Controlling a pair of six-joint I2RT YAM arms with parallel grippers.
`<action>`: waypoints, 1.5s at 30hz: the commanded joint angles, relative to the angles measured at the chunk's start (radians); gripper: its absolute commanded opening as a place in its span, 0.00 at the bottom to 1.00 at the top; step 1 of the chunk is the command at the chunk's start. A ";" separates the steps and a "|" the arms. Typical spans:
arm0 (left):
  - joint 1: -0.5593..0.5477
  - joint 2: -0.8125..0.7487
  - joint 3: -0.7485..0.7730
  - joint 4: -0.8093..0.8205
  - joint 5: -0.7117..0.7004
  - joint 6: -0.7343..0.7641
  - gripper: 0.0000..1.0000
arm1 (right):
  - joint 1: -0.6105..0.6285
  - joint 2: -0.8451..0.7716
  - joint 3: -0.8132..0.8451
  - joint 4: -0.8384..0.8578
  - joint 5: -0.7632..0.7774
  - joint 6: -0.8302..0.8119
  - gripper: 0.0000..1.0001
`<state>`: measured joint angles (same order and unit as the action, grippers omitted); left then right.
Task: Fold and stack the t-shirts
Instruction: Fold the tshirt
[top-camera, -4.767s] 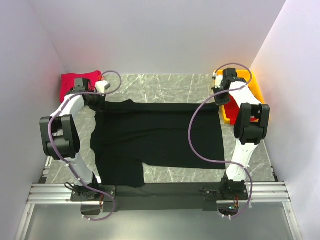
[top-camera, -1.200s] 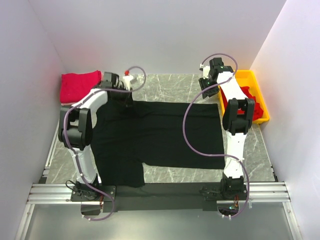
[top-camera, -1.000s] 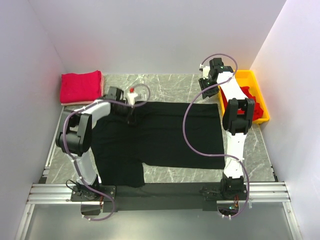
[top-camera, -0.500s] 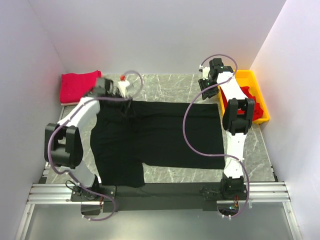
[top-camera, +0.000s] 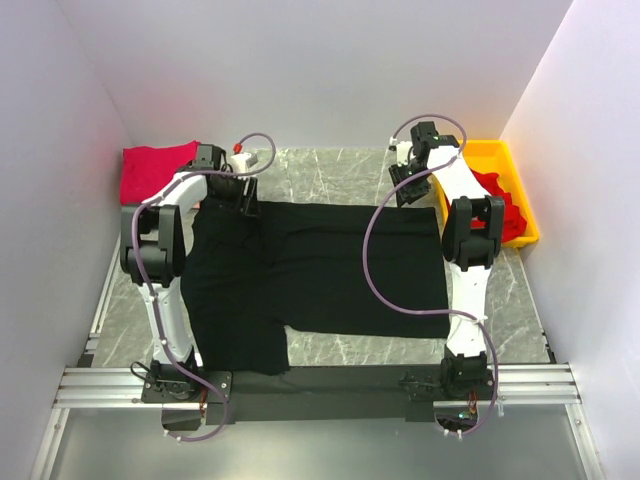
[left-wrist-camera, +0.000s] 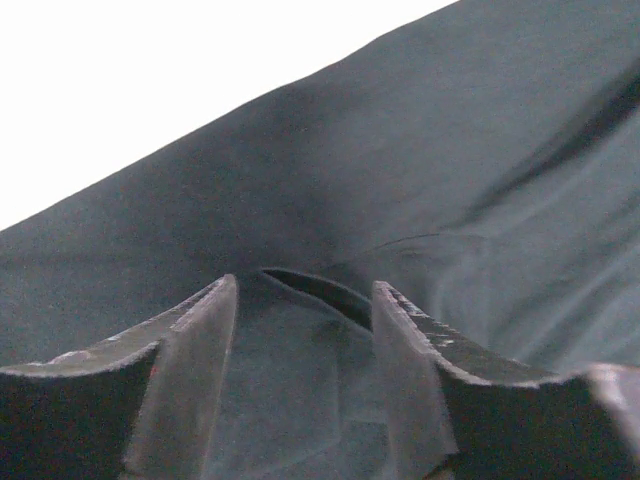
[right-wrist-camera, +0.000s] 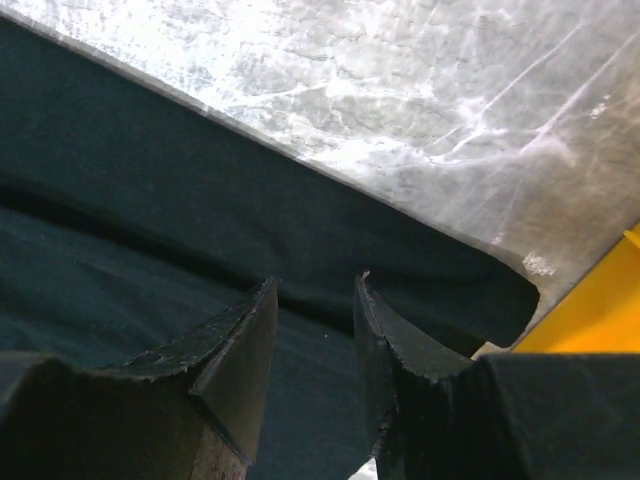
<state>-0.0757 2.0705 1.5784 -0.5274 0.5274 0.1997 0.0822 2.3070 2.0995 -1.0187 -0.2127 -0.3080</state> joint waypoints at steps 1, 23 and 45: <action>-0.006 -0.012 0.031 0.027 -0.050 -0.040 0.58 | 0.004 -0.070 -0.015 -0.003 -0.010 -0.005 0.44; 0.008 -0.372 -0.308 0.010 0.006 0.065 0.08 | 0.004 -0.093 -0.039 -0.006 -0.004 -0.011 0.42; 0.033 0.174 0.374 -0.539 0.210 0.846 0.68 | 0.002 -0.101 -0.078 -0.011 -0.002 -0.039 0.45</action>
<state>-0.0425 2.2711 1.9491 -1.0222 0.6605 0.9035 0.0845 2.2818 2.0331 -1.0264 -0.2089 -0.3340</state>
